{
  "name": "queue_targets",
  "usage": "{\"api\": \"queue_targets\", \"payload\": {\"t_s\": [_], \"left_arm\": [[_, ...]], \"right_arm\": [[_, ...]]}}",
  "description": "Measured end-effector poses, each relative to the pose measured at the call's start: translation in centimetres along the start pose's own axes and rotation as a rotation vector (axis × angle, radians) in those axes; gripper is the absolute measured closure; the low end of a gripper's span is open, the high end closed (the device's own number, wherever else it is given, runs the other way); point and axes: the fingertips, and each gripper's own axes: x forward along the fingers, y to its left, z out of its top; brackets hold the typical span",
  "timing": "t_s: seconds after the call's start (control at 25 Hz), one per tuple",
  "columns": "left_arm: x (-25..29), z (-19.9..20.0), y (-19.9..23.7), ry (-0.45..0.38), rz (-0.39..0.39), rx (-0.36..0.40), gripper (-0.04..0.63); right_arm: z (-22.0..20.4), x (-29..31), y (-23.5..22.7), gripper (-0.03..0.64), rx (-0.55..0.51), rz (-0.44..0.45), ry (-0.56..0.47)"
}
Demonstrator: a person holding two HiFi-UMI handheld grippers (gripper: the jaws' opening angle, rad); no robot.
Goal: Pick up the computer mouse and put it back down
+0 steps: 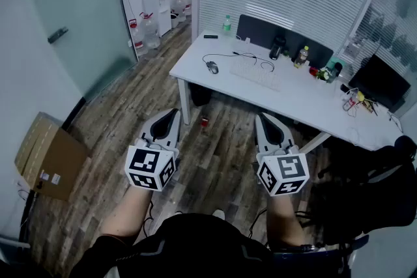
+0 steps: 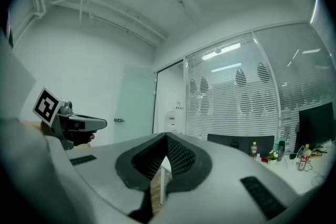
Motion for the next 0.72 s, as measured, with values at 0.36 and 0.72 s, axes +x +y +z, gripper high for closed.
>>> {"api": "queue_targets", "payload": {"t_s": [0.36, 0.72], "left_arm": [[-0.62, 0.24, -0.65, 0.000, -0.015, 0.001, 0.566], [-0.45, 0.30, -0.39, -0.004, -0.018, -0.013, 0.566]], "right_arm": [[-0.40, -0.48, 0.22, 0.618, 0.008, 0.006, 0.015], [0.46, -0.06, 0.10, 0.617, 0.034, 0.004, -0.012]]}}
